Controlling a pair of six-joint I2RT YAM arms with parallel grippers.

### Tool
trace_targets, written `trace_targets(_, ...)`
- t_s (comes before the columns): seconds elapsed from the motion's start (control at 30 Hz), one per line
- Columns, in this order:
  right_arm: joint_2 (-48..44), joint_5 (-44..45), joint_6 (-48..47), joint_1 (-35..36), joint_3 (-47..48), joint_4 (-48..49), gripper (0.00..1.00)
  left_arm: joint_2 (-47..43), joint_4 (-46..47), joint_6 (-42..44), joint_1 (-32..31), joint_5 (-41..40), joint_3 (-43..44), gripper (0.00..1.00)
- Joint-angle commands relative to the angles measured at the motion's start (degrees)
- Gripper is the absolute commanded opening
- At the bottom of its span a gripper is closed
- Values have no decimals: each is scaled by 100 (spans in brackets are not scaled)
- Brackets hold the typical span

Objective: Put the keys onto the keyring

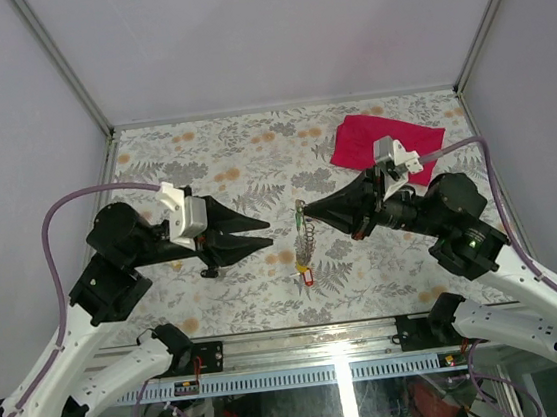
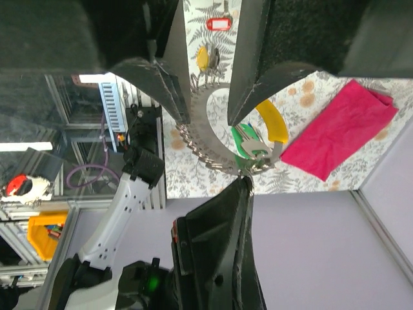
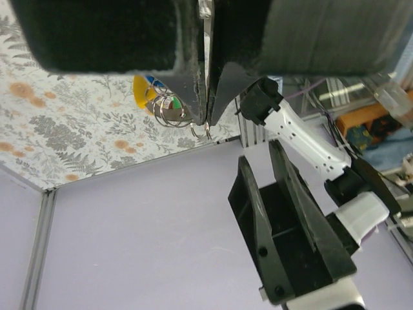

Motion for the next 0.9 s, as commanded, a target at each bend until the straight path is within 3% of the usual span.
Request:
trace_targets(0.0,-15,-532,-968,-22,605,-253,0,-119,884,-464,2,-134,-69,33)
trace_targets(0.4,111,-1013,-1267,-22,722,-340,0,378,1635,-867,-5,204,-65,46)
trace_targets(0.87,201,-1071,-1133,-22,692,-90,0,674,1765,-853,-322,24,-164,41)
